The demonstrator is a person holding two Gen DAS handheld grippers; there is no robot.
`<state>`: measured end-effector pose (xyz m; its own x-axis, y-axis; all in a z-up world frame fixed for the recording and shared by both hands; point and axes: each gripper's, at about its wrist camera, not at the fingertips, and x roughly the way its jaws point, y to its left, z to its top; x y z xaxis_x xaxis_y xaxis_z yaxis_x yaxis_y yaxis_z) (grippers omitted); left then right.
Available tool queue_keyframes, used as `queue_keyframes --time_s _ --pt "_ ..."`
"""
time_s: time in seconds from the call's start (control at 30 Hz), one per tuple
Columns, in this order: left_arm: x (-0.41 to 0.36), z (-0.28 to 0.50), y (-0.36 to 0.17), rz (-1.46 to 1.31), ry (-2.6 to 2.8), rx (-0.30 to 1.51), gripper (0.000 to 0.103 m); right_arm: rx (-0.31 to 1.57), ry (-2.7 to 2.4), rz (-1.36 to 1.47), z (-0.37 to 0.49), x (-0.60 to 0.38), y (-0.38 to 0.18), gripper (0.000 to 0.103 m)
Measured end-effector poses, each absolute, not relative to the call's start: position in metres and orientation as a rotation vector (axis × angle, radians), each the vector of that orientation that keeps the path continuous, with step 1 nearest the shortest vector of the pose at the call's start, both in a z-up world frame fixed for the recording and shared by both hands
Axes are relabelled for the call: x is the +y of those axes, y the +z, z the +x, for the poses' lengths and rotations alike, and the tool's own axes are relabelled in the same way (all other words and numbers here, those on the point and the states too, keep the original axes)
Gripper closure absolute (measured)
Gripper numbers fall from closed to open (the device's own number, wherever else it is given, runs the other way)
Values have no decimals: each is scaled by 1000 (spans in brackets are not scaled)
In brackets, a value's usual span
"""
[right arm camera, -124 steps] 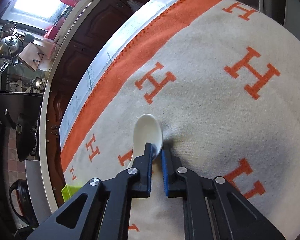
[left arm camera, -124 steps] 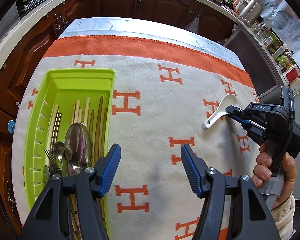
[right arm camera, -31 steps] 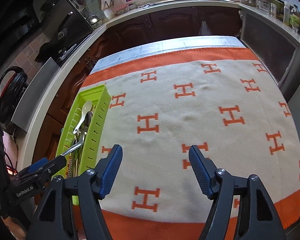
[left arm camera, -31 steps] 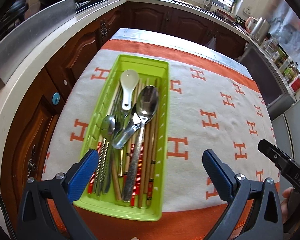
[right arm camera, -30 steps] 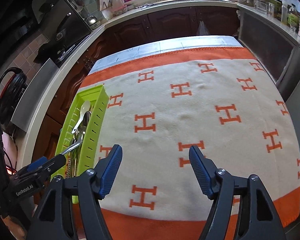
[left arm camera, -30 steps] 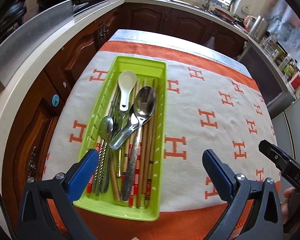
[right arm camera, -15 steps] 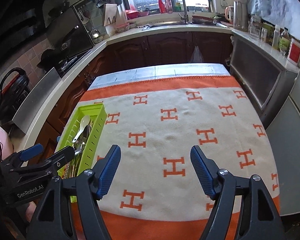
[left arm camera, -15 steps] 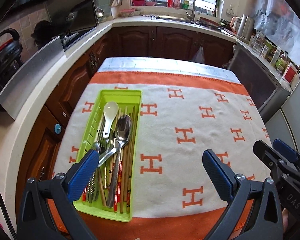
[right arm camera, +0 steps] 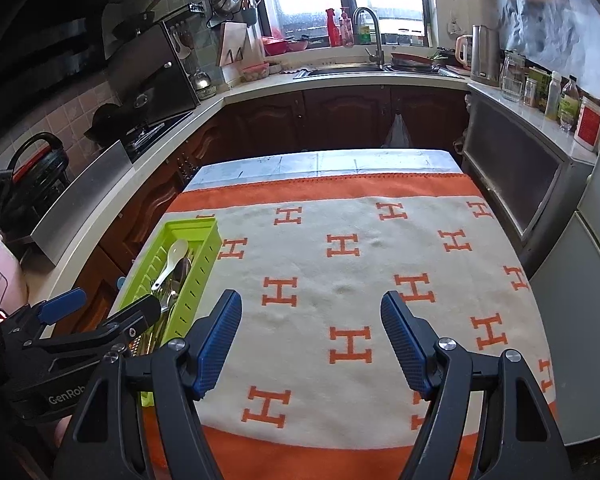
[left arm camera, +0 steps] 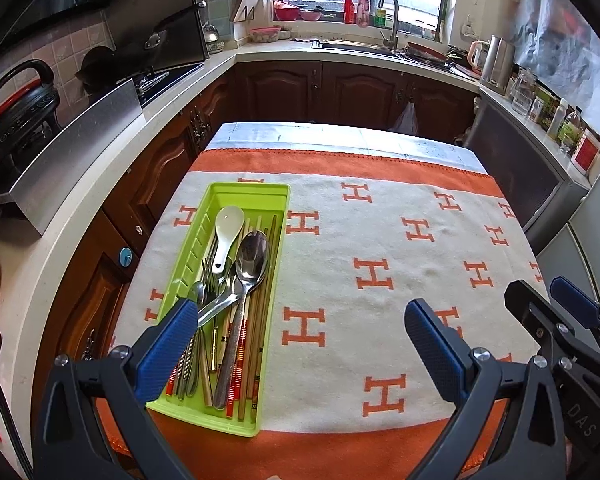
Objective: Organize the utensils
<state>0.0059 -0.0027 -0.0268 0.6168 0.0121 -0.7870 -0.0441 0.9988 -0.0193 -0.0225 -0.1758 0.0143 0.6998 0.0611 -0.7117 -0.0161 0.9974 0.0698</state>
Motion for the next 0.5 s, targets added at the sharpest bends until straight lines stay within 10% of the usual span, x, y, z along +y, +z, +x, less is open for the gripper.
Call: queue_keyframes --time_s 0.5 --pt "-1 1 -24 -59 36 888 1 800 34 70 -25 -180 10 30"
